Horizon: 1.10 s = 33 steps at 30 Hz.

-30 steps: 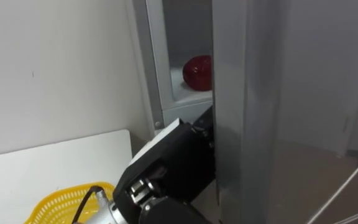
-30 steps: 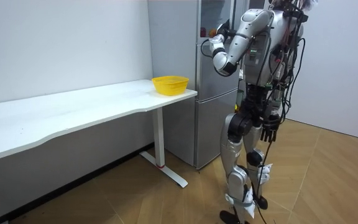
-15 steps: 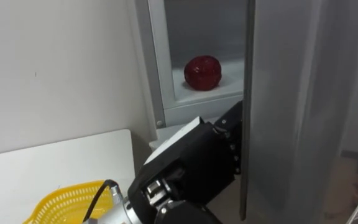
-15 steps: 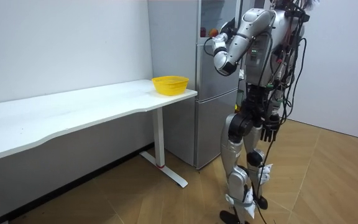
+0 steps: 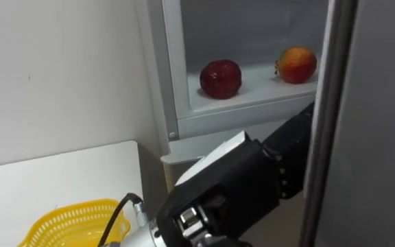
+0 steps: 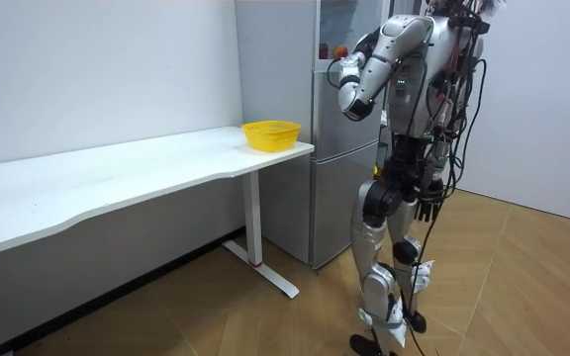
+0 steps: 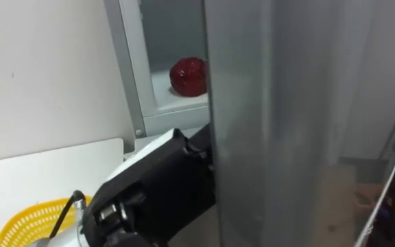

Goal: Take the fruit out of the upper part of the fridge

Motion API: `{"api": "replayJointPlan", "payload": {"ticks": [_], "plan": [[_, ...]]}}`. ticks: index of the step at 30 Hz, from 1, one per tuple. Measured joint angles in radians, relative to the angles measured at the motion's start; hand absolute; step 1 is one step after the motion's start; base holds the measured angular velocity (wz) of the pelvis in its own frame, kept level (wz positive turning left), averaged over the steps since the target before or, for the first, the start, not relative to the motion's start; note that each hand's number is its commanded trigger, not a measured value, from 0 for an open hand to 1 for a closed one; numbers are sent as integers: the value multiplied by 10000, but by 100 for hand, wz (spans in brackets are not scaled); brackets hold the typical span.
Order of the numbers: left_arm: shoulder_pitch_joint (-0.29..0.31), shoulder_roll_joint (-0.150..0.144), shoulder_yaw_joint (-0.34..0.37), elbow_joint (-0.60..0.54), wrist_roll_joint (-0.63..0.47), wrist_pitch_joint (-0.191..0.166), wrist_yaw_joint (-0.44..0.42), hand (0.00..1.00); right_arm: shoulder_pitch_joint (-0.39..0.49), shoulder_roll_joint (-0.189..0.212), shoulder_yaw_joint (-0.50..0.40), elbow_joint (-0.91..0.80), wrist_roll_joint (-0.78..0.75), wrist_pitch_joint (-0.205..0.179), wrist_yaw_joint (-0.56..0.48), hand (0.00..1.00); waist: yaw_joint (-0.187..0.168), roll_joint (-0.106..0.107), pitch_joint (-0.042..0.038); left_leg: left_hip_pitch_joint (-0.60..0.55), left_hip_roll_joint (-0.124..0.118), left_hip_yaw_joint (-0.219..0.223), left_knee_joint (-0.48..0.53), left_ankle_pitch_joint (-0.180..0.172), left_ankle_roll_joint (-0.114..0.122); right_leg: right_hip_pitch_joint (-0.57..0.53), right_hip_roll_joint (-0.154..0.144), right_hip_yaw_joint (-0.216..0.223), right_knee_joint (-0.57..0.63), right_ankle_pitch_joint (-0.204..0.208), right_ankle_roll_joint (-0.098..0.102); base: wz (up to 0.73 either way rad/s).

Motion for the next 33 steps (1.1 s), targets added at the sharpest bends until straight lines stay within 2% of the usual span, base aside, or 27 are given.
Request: {"api": "replayJointPlan", "payload": {"ticks": [3, 5, 7, 8, 13, 17, 22, 26, 29, 33], "plan": [[-544, -132, -167, 30, 245, 20, 15, 0, -21, 4, 3, -18, -5, 31, 127, 0, -205, 59, 21, -8, -1, 4, 48, 0, 0, 1, -10, -10, 2, 22, 4, -2], [-980, -449, -284, 47, 424, 28, 22, 0, -16, -1, 5, -20, -5, 49, 176, 0, -364, 126, 50, -7, 0, 16, 62, 0, 1, -13, -8, 4, 1, 27, 4, -6], [-1140, -656, -400, 47, 425, 27, 20, 0, -14, -14, 12, -20, 0, 78, 191, 0, -470, 271, 34, 14, 5, 49, 60, 0, 0, -22, -1, 26, -4, 26, 3, -7], [-1206, -814, -496, 55, 435, 28, 16, 0, -14, -15, 27, -20, 0, 71, 199, 0, -513, 345, 53, 58, 14, 119, 55, 0, 0, -69, 9, 80, -2, 24, 0, -14], [-1571, -1122, -1004, 87, 464, 29, 9, 0, -78, -55, 267, -17, 113, 36, 137, 0, -561, 376, 61, 133, 41, 289, 30, 1, -1, -123, 49, 306, 10, 17, -11, -14], [-1958, -1138, -1561, 105, 475, 30, -7, 0, -260, -62, 276, -6, 116, 5, -91, 0, -794, 316, 99, 145, 37, 291, -26, 0, -1, -139, 63, 371, 7, 18, -8, -1], [-2258, -1159, -1851, 169, 474, 57, -143, 0, -419, -79, 311, -7, 171, 2, -340, 0, -1004, 313, 101, 142, 44, 299, -22, 0, -1, -170, 91, 485, -11, 17, -11, -7], [-2588, -1382, -1944, 428, 560, 56, -226, 0, -410, -107, 318, 26, 316, 13, -366, 0, -1058, 315, 100, 149, 56, 396, -25, 0, -1, -140, 105, 543, -92, 27, -26, -5], [-2599, -1579, -2019, 483, 786, 57, -258, 0, -412, -144, 397, 23, 321, 25, -386, 0, -1059, 314, 100, 145, 59, 467, -26, 0, -2, -144, 105, 586, -112, 27, -27, -6], [-2640, -1580, -2095, 496, 1133, 60, -277, 0, -412, -169, 630, 23, 337, 32, -485, 0, -1118, 315, 100, 139, 70, 520, -26, 0, -2, -110, 106, 581, -111, 29, -30, -1]]}}
